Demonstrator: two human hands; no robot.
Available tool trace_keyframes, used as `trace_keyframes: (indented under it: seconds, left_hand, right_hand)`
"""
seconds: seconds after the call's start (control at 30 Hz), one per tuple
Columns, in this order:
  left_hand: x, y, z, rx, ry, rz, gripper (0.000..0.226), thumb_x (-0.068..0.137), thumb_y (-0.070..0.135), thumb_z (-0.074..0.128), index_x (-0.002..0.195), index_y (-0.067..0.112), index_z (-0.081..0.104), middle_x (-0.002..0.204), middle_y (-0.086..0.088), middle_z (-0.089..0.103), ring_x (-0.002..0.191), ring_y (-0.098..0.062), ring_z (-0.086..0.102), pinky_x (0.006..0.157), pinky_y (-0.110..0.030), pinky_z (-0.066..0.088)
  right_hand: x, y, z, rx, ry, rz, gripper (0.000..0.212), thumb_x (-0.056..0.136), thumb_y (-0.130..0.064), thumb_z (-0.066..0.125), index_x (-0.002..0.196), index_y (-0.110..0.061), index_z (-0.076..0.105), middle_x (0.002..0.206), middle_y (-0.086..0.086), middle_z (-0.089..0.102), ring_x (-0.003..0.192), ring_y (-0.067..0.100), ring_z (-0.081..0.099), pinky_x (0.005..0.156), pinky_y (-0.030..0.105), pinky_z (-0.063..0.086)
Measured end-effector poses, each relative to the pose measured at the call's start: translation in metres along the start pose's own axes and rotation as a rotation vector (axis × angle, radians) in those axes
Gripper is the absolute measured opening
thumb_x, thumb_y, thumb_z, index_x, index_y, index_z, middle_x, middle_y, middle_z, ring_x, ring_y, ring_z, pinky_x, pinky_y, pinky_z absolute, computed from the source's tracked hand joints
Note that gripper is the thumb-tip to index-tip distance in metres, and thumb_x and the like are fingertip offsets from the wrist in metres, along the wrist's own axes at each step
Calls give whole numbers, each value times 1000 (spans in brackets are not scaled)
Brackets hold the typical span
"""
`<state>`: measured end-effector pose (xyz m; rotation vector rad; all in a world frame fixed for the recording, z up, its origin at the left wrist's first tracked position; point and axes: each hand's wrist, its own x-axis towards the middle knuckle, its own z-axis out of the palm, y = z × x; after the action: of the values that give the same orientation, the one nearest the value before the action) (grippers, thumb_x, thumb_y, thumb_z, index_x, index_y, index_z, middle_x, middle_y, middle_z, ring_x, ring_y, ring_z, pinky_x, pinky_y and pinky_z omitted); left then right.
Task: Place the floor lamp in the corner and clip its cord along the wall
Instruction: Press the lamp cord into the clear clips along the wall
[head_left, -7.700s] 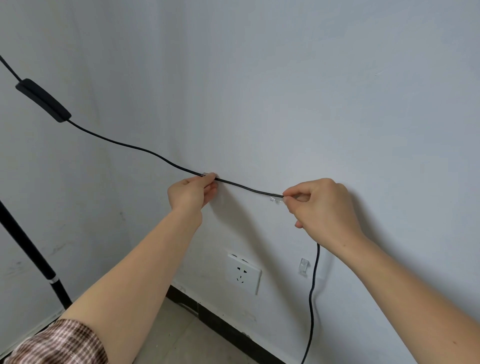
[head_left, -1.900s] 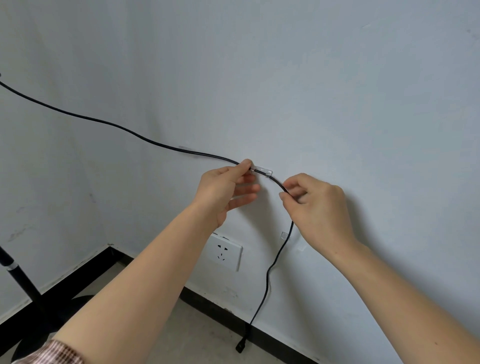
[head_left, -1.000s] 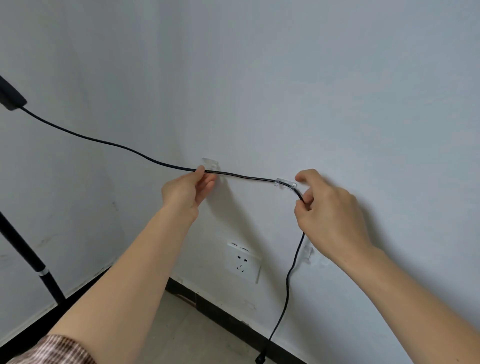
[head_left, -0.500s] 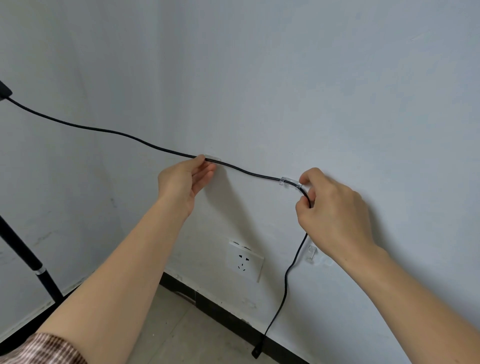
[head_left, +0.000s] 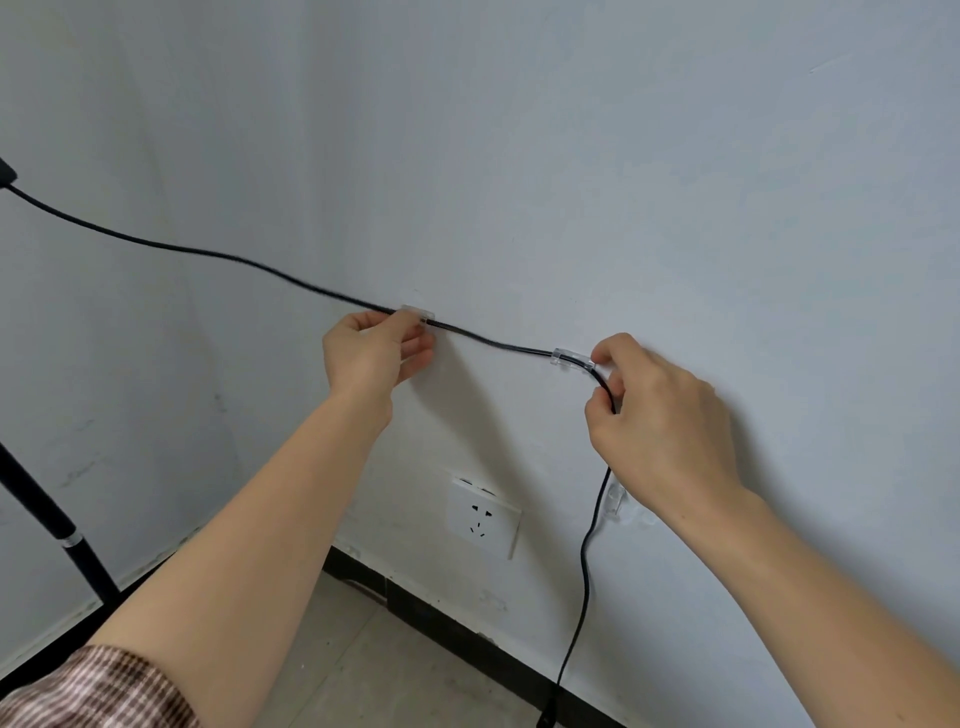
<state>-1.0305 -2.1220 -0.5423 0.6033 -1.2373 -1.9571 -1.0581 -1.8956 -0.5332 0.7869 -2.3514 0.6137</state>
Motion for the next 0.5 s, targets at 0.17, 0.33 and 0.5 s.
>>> trace_keyframes:
  seconds: [0.17,0.33,0.5]
  left_hand:
    - [2,-9,-6,-156,-9,-141,6,86,4,60,90,2,57,76,-10,65,60,-16,67,52,-22,57]
    - [-3,-18,-13,-173,-42,-184,4,82,7,61,85,4,61,74,-8,67,57,-16,68,52,-23,56]
    - [-12,-20,-5,-120,-96,-160,19,82,30,67,83,11,65,66,-1,71,60,-15,69,55,-26,57]
  right_hand:
    - [-2,1,-1,-8,-14,-6,22,82,-9,55,102,-17,55,80,0,65,69,30,58,54,34,46]
    - [-3,2,0,19,-17,-14,14,84,-12,56,98,-15,56,83,3,67,73,32,60,58,37,50]
    - [-4,4,-1,62,-6,-5,13,85,-10,56,97,-14,61,82,3,68,75,30,61,62,38,51]
